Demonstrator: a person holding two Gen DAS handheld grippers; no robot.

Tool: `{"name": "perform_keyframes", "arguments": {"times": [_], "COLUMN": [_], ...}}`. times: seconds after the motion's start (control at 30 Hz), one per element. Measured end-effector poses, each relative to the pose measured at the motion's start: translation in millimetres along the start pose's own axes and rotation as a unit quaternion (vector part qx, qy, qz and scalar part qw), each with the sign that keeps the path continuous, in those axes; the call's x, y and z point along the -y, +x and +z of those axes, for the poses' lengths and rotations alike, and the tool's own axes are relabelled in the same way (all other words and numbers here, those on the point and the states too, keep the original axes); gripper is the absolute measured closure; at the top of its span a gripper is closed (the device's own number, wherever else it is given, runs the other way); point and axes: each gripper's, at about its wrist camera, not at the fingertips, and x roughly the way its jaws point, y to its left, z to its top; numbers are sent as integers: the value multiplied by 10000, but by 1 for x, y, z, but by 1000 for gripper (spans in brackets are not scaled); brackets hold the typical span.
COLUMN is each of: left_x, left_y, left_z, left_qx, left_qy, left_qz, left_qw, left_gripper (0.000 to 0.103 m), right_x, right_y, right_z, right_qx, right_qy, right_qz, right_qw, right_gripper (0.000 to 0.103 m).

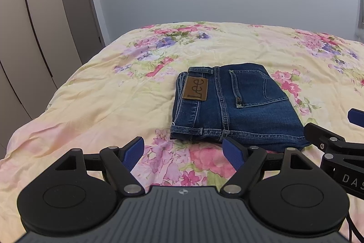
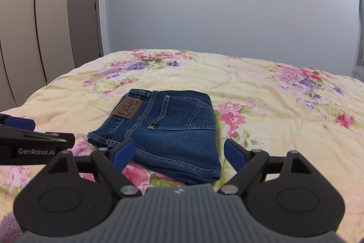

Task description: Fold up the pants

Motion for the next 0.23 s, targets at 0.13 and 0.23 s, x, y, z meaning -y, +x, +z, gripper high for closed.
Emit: {"name": "perform_keyframes", "arguments": {"times": [0.13,0.23], "left_x": [-1,-2], "left_y": [-1,-1], "left_z": [-1,-1], "left_qx": [-17,-27], "left_qy": [-23,-14], "left_qz": [-36,-30], "left_qw": [10000,10000], "left_gripper": [11,11], "right_x": [0,0], "right_y": [0,0], "right_z": [-1,-2], "right_qx": [-4,-23], "right_qy": [-2,1], "right_qz": [1,8], "right_qw": [10000,10000], "right_gripper": [21,21]}}
